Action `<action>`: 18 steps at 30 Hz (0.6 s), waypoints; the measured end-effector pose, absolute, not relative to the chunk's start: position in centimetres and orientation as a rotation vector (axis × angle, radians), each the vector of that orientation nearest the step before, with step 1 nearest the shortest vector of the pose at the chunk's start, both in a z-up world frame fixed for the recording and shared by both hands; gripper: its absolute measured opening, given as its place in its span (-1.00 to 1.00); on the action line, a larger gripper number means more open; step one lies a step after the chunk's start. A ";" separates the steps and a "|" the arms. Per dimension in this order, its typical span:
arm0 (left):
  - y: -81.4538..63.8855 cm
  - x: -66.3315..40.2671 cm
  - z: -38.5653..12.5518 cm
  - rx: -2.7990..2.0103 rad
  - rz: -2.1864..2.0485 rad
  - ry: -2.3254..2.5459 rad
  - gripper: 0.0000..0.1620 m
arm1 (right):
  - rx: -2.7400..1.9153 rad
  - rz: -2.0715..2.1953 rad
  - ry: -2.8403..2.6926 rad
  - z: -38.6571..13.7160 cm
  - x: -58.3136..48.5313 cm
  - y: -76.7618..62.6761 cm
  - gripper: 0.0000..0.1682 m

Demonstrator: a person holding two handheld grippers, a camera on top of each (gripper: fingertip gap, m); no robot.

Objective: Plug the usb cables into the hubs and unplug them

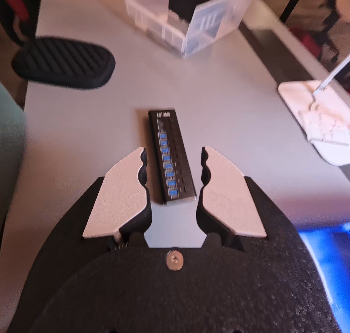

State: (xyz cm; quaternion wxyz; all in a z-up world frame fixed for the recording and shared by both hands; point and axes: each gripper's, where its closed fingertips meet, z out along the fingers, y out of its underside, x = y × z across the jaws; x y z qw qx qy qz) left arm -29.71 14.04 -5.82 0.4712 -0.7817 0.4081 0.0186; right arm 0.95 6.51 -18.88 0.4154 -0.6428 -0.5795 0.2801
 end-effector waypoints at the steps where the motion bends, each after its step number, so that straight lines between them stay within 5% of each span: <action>1: 13.6 -27.6 -5.1 -1.869 -0.001 1.001 -0.95 | -1.577 0.730 -1.425 -17.9 -0.3 6.4 -0.34; 9: 9.5 -11.1 -9.4 -1.717 -0.350 1.226 -0.94 | -1.399 0.898 -1.378 -15.2 -8.3 3.7 -0.30; 10: 9.2 -9.8 -10.3 -1.710 -0.389 1.252 -0.95 | -1.372 0.935 -1.420 -15.5 -8.5 2.9 -0.42; 12: 8.9 -8.2 -11.8 -1.705 -0.469 1.287 -0.95 | -1.332 0.968 -1.513 -16.4 -7.9 1.8 -0.99; 18: 9.7 -6.2 -14.5 -1.718 -0.678 1.320 -0.94 | -1.356 1.170 -1.596 -18.1 -5.5 -0.3 -0.99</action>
